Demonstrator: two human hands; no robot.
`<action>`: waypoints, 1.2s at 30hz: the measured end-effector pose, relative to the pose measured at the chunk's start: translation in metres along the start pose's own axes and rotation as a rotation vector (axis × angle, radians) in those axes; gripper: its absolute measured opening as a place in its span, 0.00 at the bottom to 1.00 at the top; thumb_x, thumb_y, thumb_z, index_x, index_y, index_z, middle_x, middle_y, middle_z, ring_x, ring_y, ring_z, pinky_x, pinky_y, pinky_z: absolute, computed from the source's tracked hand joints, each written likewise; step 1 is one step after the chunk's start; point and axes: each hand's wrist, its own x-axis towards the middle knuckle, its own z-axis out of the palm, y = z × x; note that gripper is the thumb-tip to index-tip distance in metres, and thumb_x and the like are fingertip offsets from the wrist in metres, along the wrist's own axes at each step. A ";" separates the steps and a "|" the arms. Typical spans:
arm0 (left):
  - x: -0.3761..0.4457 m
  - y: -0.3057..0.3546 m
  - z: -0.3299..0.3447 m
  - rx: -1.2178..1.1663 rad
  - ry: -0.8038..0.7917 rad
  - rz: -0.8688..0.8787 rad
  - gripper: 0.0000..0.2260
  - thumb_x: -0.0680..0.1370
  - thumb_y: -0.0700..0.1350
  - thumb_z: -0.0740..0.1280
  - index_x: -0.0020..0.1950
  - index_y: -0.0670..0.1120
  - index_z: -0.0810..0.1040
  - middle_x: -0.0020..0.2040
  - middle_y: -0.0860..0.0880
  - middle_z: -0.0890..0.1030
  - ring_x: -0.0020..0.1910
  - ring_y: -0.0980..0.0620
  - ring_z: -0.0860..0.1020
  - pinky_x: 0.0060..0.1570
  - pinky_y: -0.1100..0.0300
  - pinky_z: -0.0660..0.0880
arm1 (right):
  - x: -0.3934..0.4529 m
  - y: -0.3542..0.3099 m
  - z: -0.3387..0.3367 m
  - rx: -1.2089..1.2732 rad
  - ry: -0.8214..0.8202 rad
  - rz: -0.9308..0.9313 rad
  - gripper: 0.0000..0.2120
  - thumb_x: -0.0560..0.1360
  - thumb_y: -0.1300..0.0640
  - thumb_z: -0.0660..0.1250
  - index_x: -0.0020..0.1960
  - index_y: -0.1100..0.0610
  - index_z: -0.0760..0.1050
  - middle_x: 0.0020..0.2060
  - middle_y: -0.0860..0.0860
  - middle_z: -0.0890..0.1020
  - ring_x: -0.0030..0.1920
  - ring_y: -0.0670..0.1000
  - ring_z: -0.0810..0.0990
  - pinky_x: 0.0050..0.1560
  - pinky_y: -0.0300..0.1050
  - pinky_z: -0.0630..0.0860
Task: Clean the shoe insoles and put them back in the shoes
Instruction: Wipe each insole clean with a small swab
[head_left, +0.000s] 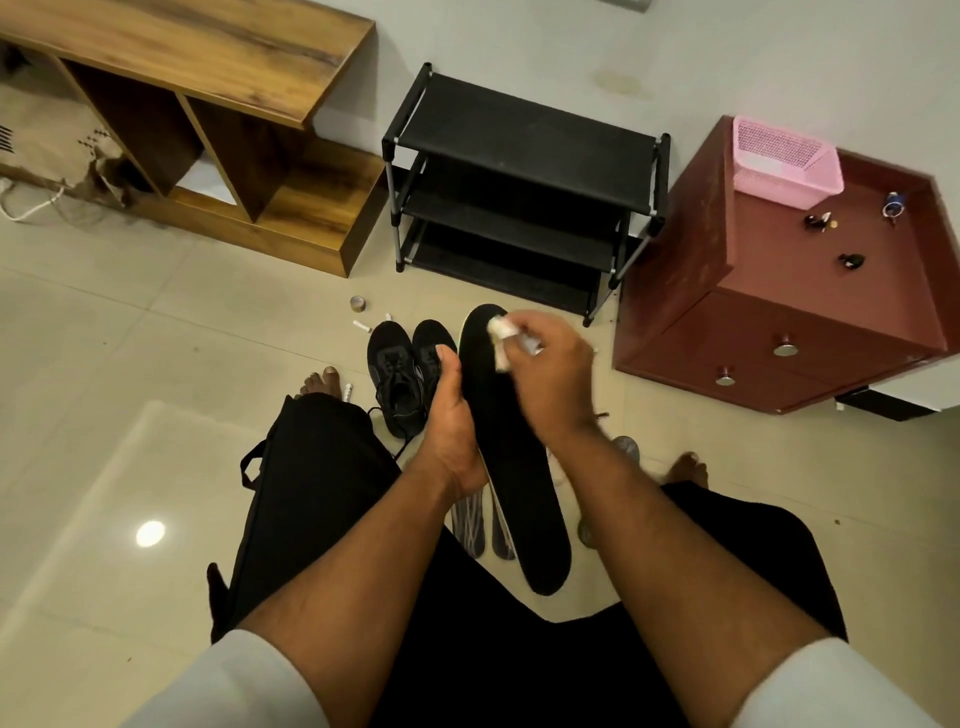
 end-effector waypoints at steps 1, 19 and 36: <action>0.001 0.001 0.001 0.026 -0.020 -0.011 0.41 0.73 0.75 0.49 0.69 0.47 0.76 0.67 0.39 0.77 0.67 0.39 0.75 0.67 0.42 0.70 | 0.014 0.007 -0.005 -0.012 0.053 0.033 0.08 0.74 0.61 0.68 0.52 0.60 0.81 0.46 0.53 0.82 0.46 0.47 0.79 0.44 0.28 0.72; 0.057 -0.005 0.003 0.010 0.045 -0.085 0.35 0.77 0.72 0.50 0.69 0.48 0.76 0.64 0.41 0.80 0.60 0.43 0.80 0.49 0.49 0.81 | 0.061 0.049 0.005 -0.132 -0.167 -0.263 0.09 0.72 0.66 0.67 0.51 0.61 0.81 0.45 0.55 0.83 0.46 0.53 0.80 0.48 0.56 0.77; 0.050 -0.002 0.000 -0.078 -0.039 -0.120 0.36 0.77 0.72 0.52 0.68 0.48 0.77 0.66 0.38 0.77 0.67 0.38 0.74 0.66 0.40 0.69 | 0.037 0.043 -0.015 -0.423 -0.331 -0.582 0.11 0.75 0.59 0.61 0.51 0.57 0.81 0.45 0.52 0.83 0.47 0.54 0.79 0.47 0.50 0.69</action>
